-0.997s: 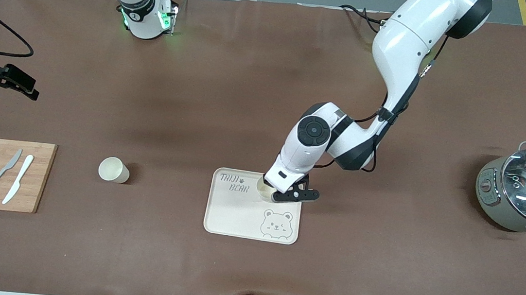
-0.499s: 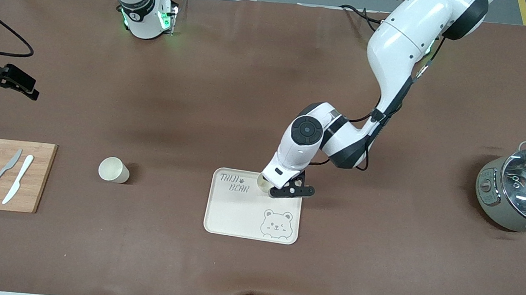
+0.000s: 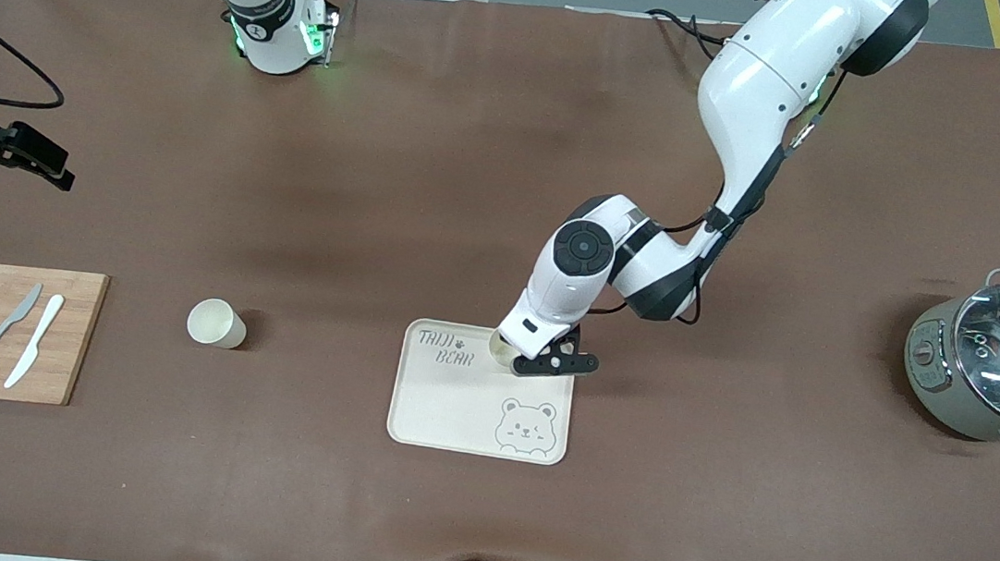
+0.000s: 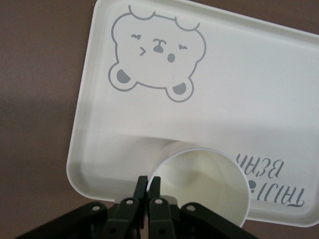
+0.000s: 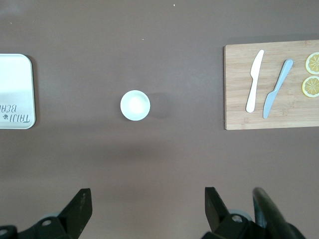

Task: Place white IKEA cup upright on tray with both arms
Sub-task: 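Lower the cup onto the tray and open the left gripper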

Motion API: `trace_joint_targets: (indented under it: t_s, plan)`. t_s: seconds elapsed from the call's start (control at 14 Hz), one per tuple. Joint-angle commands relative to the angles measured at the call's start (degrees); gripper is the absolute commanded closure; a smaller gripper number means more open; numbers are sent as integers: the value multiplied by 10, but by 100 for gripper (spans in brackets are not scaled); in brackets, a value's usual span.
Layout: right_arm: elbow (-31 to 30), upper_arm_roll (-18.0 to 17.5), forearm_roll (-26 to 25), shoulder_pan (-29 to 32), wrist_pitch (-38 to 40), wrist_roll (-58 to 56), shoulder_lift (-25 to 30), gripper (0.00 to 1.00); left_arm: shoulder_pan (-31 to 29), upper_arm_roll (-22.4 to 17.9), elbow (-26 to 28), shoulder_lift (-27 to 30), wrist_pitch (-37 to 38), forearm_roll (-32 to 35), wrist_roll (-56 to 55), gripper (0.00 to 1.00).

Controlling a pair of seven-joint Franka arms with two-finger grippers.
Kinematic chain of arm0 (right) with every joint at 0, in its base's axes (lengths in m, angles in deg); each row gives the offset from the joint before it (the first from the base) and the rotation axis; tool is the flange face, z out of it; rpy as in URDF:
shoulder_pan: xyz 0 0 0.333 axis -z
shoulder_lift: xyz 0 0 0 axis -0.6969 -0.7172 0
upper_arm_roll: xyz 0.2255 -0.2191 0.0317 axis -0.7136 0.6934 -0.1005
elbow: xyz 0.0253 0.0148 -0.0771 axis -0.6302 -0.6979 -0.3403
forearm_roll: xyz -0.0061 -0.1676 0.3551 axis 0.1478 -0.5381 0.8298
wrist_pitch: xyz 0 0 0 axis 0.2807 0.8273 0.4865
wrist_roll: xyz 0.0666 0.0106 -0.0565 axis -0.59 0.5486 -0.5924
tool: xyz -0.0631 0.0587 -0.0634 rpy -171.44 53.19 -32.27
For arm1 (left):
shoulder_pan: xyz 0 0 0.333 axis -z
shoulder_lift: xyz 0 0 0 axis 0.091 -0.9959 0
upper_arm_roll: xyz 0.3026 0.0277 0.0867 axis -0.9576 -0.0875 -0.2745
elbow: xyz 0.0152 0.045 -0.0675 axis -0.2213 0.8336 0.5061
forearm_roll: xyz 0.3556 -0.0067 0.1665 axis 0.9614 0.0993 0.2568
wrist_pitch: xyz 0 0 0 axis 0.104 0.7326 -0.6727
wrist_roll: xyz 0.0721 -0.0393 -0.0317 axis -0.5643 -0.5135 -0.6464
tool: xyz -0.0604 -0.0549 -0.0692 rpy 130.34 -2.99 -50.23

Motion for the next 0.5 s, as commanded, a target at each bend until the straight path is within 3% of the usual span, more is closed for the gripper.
trace_joint_targets:
  t_s: [0.0, 0.43]
  plan:
    - [5, 0, -1, -1, 2, -5, -6, 0, -3, -8, 35, 8, -8, 34, -5, 100]
    - [6, 0, -1, -1, 2, -5, -7, 0, -5, -8, 39, 11, -8, 36, -3, 100]
